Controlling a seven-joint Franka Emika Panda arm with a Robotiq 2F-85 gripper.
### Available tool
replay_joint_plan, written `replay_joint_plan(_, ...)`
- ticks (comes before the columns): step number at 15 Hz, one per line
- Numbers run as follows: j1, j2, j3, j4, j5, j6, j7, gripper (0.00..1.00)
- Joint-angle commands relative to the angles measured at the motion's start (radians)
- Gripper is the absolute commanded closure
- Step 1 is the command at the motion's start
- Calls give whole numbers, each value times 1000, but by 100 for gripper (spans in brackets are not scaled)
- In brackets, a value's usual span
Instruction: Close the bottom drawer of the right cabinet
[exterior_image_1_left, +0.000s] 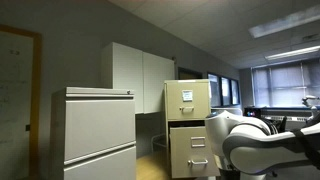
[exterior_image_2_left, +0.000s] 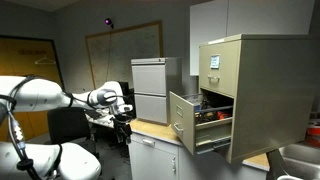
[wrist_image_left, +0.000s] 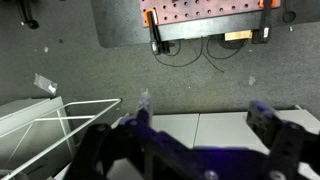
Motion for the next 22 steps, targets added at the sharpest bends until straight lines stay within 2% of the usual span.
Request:
replay_joint_plan(1,12,3,-11,2,-8,-2,8,0)
replay_joint_plan(10,2,9,-7,7,-21,4,16,0)
replay_joint_plan(13,-43,51,9,60,-89,-7,48,0)
replay_joint_plan(16,-91,117,23,147,-213,4,79,0)
replay_joint_plan(17,-102,141,24,180,-256,9,81,15)
replay_joint_plan(18,-115,181,38,224,-314,25,88,27)
replay_joint_plan(22,-116,303,69,363,-499,94,95,58)
